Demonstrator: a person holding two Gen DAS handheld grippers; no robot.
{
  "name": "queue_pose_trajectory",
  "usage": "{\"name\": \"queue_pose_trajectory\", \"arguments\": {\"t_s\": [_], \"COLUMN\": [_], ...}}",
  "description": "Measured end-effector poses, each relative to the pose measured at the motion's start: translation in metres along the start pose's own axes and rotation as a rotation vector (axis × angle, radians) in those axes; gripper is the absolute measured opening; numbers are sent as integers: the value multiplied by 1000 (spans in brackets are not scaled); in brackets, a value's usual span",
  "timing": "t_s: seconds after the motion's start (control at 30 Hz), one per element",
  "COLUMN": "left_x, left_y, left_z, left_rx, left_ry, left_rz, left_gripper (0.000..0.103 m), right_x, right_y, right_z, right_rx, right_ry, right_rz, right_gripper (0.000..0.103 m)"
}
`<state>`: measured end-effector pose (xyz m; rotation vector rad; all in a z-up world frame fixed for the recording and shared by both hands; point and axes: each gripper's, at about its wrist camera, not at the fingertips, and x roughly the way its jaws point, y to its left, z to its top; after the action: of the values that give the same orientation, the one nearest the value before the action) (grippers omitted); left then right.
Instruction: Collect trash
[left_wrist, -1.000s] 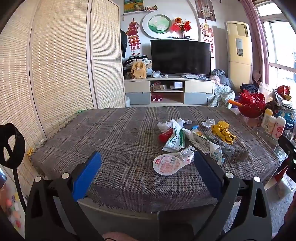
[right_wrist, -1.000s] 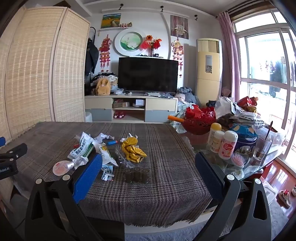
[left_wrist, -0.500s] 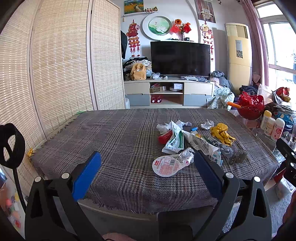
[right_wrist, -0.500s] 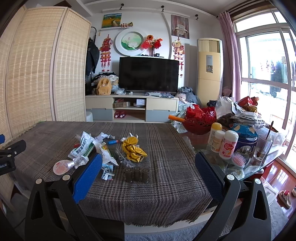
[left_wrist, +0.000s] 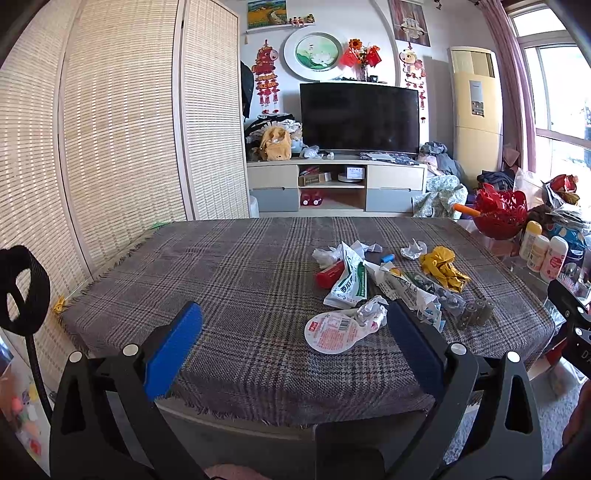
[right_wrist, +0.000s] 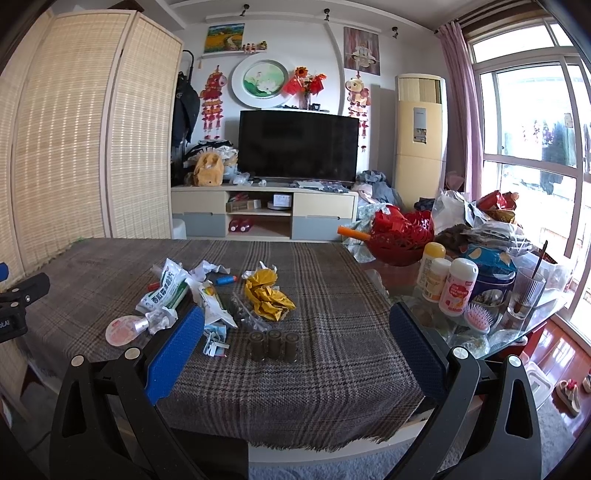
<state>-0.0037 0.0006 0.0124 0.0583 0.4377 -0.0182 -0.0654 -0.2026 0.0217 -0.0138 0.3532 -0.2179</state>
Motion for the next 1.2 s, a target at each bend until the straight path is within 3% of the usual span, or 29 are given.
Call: {"name": "queue_pose_trajectory", "arguments": {"t_s": [1.2], "left_x": [1], "left_y": [2], "left_z": [-1], "left_rx": [-1], "left_ry": [2], "left_rz": [2], "left_gripper": [95], "right_x": [-1], "right_y": [1], "right_z": [-2], "right_rx": [3], "right_ry": [2], "right_rz": [20], "right_gripper": [100]}}
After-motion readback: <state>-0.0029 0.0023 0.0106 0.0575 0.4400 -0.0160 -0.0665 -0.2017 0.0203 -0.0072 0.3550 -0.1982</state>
